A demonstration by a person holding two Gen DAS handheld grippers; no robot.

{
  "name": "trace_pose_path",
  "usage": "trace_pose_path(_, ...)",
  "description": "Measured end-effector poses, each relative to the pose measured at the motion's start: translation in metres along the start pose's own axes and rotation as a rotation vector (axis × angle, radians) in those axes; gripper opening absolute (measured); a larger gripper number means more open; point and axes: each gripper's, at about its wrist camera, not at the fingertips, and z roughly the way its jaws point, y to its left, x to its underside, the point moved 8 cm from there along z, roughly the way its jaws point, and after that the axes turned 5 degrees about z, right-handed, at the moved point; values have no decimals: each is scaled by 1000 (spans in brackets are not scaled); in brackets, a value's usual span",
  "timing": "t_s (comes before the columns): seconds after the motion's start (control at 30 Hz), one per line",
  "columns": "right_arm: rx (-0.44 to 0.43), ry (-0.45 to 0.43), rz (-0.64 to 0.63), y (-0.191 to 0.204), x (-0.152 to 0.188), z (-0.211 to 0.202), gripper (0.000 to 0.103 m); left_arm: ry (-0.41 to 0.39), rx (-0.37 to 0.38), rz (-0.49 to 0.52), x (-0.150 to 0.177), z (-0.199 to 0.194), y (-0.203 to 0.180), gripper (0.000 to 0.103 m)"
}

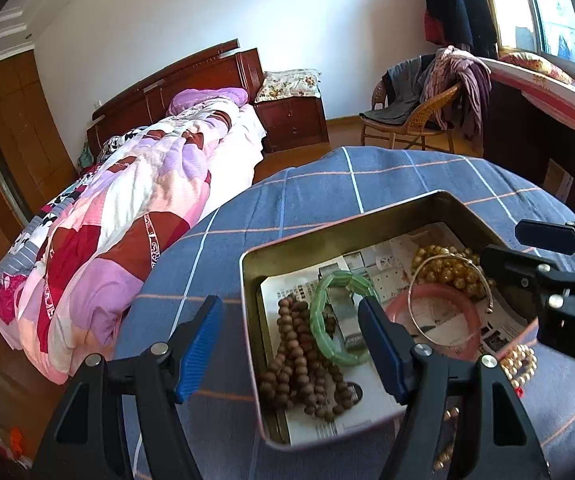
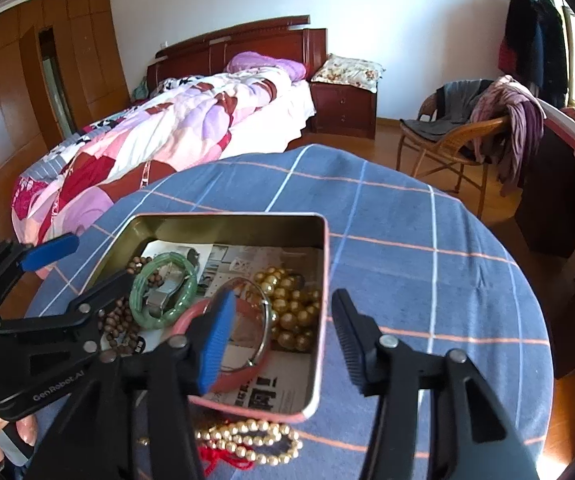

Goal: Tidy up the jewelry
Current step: 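Open both tools to release the jade and silver bangles into the tin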

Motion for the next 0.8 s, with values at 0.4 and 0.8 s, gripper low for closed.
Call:
trace_pose_path(0.4,21,22,65,-20,37,-29,57,-26,-22,-62,38,-47,-7,70)
trace_pose_path(0.8,-5,79,48,-10,69,-32,57,23,-15,-67,67,-55,-23,70)
